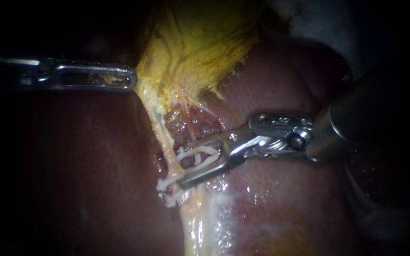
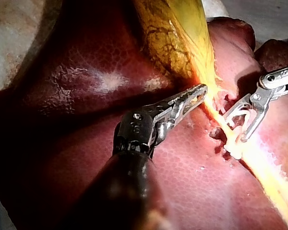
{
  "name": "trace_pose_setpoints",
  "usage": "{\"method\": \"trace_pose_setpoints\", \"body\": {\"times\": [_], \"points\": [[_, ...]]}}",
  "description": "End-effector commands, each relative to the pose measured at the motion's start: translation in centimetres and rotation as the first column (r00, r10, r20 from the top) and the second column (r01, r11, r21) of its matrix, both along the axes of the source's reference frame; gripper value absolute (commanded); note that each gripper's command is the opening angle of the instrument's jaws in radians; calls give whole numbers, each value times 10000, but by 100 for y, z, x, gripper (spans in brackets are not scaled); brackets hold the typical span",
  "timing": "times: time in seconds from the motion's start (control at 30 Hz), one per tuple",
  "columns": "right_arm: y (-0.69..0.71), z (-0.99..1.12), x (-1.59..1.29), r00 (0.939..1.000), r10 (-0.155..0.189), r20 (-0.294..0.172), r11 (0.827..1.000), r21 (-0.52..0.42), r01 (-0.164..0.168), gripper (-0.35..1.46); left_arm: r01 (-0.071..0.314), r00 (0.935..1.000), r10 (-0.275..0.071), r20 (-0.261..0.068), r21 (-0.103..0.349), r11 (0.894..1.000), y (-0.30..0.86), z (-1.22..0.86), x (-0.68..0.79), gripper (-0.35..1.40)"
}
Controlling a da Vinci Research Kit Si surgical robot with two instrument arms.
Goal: Clipping third clip left tube
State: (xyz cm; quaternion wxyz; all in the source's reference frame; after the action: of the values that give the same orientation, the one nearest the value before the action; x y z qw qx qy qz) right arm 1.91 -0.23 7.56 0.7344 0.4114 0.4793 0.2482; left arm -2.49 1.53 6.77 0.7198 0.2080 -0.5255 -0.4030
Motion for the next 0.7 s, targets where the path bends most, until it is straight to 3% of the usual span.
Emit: {"method": "trace_pose_setpoints", "body": {"times": [0.03,0.3,0.5,0.7], "points": [[0,2,0,10000,10,15,10000,36,-10,51,1,10000,-1,-1,0,10000,0,0,0,-35],[2,19,12,10000,82,36,10000,-27,-82,51,4,10000,-4,-4,-6,10000,0,1,0,-35],[5,22,24,9971,279,-713,9990,376,-252,51,6,10000,-6,-8,-21,10000,-1,3,-1,-35],[3,20,37,9871,277,-1579,9951,979,-122,51,36,10000,-36,-34,-42,10000,-3,5,-2,-35]]}}
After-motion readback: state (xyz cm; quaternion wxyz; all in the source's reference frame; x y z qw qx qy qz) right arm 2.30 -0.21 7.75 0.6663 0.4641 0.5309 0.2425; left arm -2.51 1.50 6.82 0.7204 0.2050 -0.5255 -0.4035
